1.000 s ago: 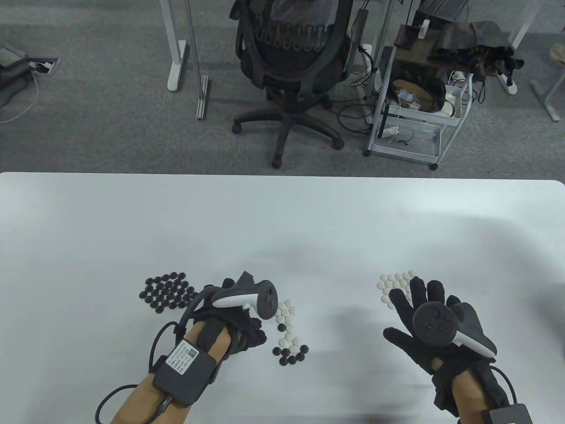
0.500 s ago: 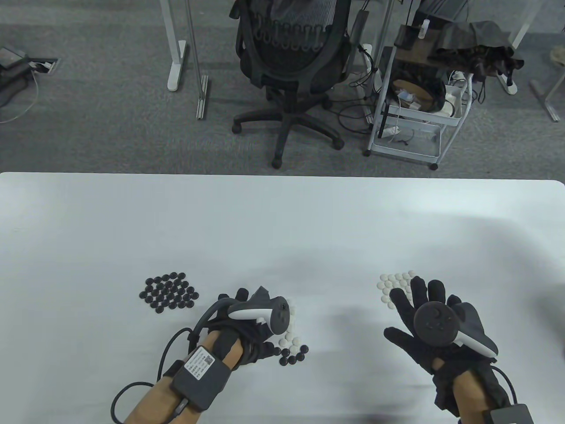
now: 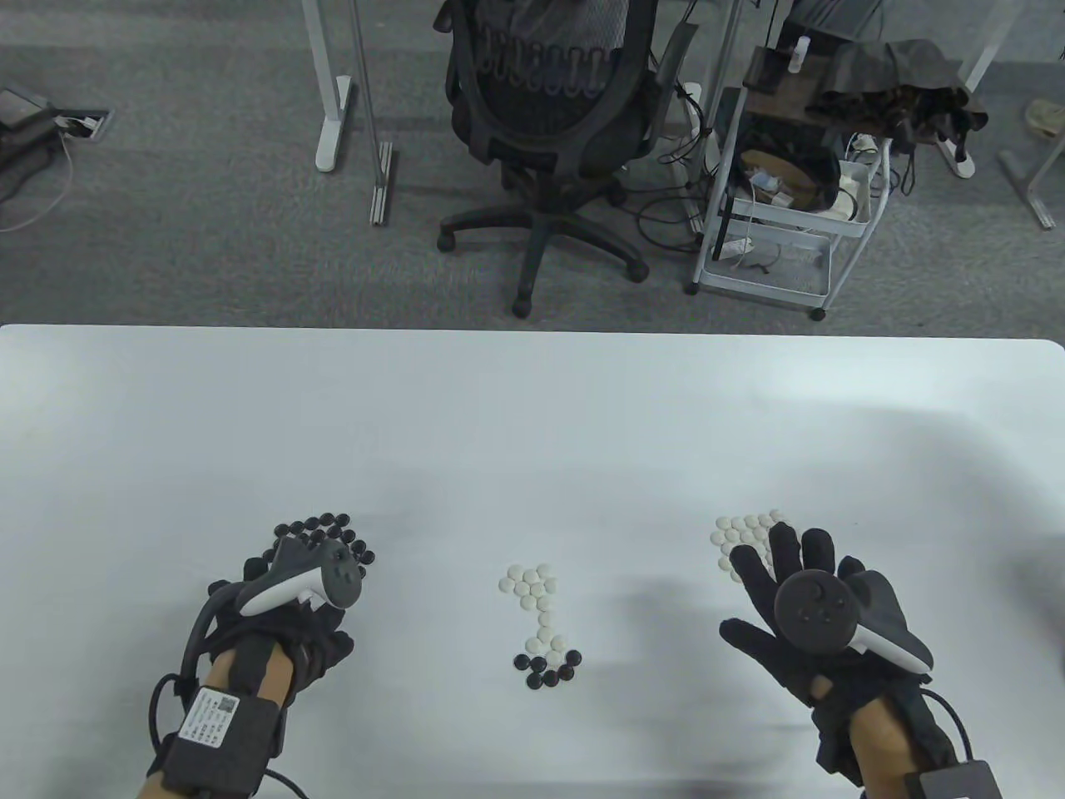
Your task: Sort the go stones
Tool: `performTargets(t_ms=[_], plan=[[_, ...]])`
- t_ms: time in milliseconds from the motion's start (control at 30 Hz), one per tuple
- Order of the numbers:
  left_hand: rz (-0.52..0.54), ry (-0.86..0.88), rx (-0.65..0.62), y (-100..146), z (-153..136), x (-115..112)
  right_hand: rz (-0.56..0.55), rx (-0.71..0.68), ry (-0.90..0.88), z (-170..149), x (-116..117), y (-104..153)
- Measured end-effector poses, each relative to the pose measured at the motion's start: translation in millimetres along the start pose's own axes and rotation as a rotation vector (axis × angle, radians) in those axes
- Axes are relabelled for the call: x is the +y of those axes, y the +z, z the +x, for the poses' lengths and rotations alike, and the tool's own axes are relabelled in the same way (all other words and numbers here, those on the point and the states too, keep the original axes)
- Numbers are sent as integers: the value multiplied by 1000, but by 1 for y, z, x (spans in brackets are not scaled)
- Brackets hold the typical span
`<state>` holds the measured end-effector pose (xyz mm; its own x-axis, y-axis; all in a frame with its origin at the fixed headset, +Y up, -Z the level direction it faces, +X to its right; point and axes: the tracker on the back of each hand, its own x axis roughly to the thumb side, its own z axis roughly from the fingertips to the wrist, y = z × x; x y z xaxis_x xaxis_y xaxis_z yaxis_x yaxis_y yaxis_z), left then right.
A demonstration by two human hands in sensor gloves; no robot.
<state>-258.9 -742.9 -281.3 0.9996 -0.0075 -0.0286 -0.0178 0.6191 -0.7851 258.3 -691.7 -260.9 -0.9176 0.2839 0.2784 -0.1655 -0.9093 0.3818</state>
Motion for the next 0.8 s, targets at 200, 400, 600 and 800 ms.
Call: performTargets(t_ms=[200,400,600,800], plan=[[12,57,48,-8,-14,7,8,6,2,0,1,-1],[14,122,65,-15,-23,12,5,8,-2,0,0,0],[34,153,47,-10,-19,21,3,6,-2,-1,0,0],[70,126,-83,4,12,31,3,6,-2,-1,0,-1]])
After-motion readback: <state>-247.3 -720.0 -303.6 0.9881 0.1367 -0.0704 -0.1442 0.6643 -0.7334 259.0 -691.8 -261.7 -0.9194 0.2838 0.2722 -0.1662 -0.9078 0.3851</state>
